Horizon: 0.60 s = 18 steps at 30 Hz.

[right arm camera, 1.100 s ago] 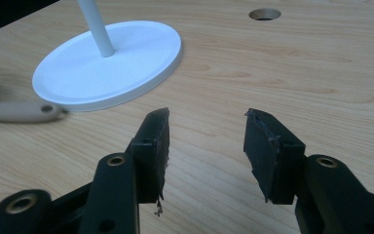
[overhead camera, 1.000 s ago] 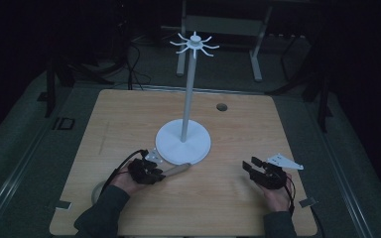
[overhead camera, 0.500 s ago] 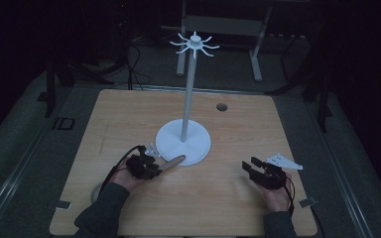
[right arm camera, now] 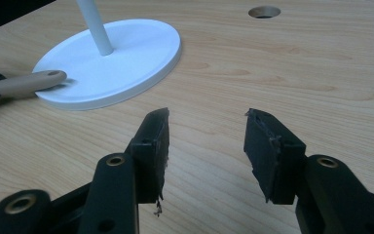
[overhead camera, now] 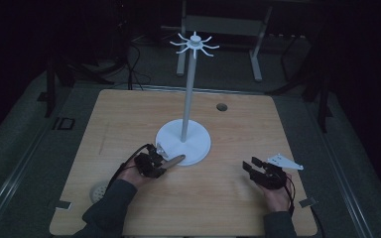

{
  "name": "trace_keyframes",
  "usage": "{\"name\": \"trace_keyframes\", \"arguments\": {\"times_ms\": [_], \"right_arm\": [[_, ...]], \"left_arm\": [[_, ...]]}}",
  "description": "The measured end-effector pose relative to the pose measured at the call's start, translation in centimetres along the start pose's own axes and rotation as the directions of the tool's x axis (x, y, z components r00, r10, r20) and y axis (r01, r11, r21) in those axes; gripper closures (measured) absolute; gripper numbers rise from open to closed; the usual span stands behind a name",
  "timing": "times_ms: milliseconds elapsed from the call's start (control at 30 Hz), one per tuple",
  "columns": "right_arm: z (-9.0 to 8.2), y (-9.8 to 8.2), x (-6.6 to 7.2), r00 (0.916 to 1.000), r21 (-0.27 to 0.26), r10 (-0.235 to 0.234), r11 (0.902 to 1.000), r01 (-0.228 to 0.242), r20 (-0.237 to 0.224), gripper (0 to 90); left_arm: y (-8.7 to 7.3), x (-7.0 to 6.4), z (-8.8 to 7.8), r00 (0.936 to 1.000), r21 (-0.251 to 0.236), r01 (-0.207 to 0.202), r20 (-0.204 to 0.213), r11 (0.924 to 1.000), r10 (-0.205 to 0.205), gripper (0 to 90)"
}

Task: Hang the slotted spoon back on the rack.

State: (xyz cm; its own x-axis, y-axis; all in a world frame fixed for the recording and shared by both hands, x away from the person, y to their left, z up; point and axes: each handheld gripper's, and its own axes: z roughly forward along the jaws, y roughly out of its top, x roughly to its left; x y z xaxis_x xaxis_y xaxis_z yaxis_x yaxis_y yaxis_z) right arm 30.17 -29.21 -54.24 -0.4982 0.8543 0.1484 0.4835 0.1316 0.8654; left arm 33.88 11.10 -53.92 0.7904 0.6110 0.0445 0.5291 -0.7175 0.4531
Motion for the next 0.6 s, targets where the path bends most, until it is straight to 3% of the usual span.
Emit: {"name": "trace_keyframes", "arguments": {"times_ms": [433,600], "right_arm": [[0.01,-0.01,-0.08,1.0000,-0.001,0.001,1.0000,-0.001,0.004,50.4],[0.03,-0.04,-0.12,0.9999,0.001,0.003,1.0000,-0.003,0.011,50.4]], "left_arm": [[0.08,-0.43,0.43,0.9997,0.020,-0.003,-0.025,0.9998,0.004,69.9],[-0.03,-0.15,-0.10,0.9991,-0.011,0.020,-0.037,0.9997,-0.020,70.2]]}}
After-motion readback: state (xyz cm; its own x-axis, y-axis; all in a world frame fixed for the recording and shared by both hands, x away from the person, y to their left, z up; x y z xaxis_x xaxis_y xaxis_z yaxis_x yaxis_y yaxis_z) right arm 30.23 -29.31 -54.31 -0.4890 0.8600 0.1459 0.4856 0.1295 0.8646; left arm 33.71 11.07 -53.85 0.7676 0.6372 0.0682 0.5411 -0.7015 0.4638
